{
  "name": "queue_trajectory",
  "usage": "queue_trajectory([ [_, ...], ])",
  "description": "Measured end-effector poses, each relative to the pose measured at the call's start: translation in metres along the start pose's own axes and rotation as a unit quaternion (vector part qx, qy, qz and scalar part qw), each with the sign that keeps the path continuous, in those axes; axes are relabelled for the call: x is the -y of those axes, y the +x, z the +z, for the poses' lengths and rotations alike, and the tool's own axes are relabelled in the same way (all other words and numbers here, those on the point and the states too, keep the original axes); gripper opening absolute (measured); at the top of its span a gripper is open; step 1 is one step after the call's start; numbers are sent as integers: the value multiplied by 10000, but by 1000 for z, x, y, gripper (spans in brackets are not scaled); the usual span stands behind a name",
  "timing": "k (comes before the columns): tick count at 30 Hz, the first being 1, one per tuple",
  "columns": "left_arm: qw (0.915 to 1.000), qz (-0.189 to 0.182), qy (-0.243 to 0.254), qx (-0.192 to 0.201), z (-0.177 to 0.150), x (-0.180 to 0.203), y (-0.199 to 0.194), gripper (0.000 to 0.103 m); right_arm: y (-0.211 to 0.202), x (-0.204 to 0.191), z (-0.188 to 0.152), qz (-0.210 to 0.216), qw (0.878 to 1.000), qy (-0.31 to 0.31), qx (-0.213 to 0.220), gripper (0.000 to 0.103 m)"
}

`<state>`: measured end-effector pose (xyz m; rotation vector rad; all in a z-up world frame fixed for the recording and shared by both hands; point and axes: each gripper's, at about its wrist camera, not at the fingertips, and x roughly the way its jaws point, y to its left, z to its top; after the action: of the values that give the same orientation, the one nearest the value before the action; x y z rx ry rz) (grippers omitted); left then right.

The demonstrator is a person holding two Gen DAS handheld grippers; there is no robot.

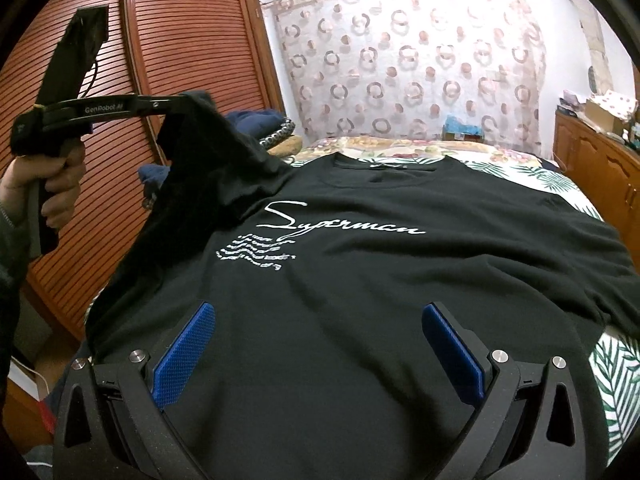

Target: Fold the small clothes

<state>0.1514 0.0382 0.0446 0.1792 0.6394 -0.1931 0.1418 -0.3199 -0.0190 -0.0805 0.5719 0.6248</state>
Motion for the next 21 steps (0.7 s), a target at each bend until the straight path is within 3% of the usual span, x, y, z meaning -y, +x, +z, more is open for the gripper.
queue_trajectory([
  [2, 9999, -150, 5, -83, -2, 10, 2, 27, -1, -3, 0, -24, 10000, 11, 1, 103],
  [6, 9998, -161, -24, -107, -16, 6, -2, 48, -3, -9, -1, -79, 10000, 40, 32, 103],
  [15, 9953, -98, -404, -880, -90, -16, 26, 51, -2, -14, 9, -19, 9999, -93, 37, 99],
  [19, 9917, 15, -563, -1157, -121, -25, 46, 74, 9, -19, 25, 261, 9994, -221, 11, 87],
  [21, 9900, -4, -685, -1230, -130, -30, 53, 76, 18, -25, 34, 378, 9987, -345, -57, 82],
])
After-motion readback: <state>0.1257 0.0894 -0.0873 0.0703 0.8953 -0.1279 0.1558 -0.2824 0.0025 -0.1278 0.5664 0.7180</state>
